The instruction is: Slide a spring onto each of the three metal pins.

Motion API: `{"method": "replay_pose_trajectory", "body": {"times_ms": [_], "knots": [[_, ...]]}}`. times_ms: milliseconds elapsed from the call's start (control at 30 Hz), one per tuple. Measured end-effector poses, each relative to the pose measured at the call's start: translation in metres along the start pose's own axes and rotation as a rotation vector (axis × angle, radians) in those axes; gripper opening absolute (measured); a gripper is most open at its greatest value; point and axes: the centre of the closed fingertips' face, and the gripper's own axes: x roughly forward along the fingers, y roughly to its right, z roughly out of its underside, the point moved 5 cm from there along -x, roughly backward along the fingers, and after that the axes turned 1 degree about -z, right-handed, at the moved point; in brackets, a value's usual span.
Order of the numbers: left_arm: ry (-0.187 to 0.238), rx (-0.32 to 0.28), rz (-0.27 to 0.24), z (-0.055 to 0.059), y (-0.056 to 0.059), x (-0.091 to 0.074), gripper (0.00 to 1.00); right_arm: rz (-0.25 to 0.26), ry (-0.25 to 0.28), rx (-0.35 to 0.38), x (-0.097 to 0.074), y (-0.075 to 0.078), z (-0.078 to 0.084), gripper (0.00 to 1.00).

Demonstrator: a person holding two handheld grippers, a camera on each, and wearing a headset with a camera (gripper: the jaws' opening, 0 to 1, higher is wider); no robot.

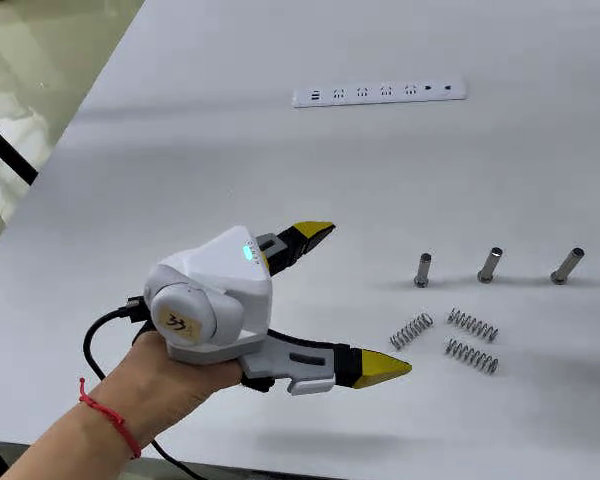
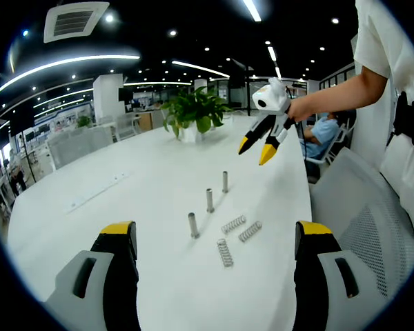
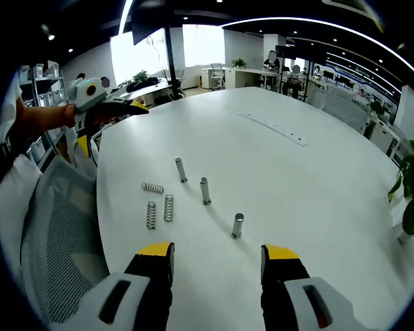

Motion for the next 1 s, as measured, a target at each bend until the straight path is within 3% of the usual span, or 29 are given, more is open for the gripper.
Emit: {"method": "replay_pose_trajectory", "body": {"times_ms": [667,1000], "knots": [[-0.045,0.039,-0.004,-0.005,0.003,0.000,0.94,-0.034,0.091,-0.005,-0.032,-0.026,0.023,0.77],[-0.106,0.054,-0.003,0.004,0.007,0.002,0.93,-0.054,0.141,-0.014,-0.031,-0.018,0.050,0.88]]}}
